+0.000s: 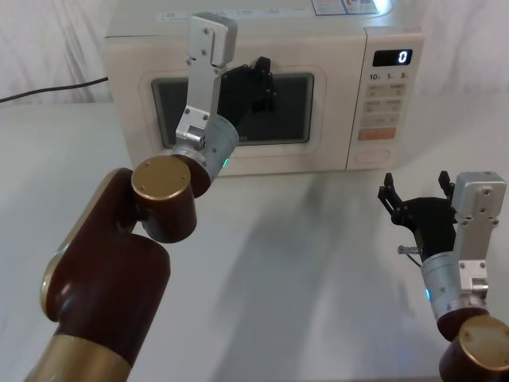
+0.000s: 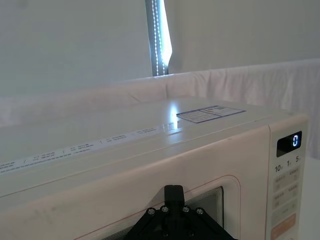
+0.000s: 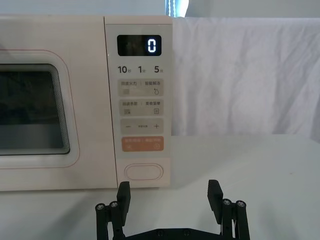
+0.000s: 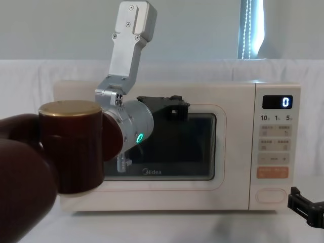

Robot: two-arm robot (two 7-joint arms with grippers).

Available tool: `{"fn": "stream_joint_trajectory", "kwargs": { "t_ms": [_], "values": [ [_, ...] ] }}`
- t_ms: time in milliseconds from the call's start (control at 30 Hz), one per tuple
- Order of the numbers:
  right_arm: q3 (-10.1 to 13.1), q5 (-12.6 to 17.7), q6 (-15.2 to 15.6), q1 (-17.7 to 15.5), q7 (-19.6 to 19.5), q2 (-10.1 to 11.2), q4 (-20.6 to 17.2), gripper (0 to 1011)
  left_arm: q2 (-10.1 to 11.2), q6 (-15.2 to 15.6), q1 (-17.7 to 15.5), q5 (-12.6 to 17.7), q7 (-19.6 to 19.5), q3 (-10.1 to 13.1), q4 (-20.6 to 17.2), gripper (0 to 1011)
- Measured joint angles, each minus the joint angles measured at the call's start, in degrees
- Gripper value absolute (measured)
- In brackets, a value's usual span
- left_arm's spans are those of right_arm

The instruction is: Press the button to open the microwave door with one hand; close the microwave door with the other hand.

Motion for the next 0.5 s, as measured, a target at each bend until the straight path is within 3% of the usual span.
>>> {"fn": "stream_joint_trajectory", "kwargs": {
  "t_ms": [233,500],
  "values": [
    [0.0,0.0,0.0,0.0,0.0,0.0,0.0,1002,0.6,0.7,1.9,-0.1,0.1,-0.5,-2.6,0],
    [0.0,0.0,0.0,0.0,0.0,0.0,0.0,1002,3.1,4.4,7.7,-0.9,0.2,-1.9,-10.7,0]
  ]
}}
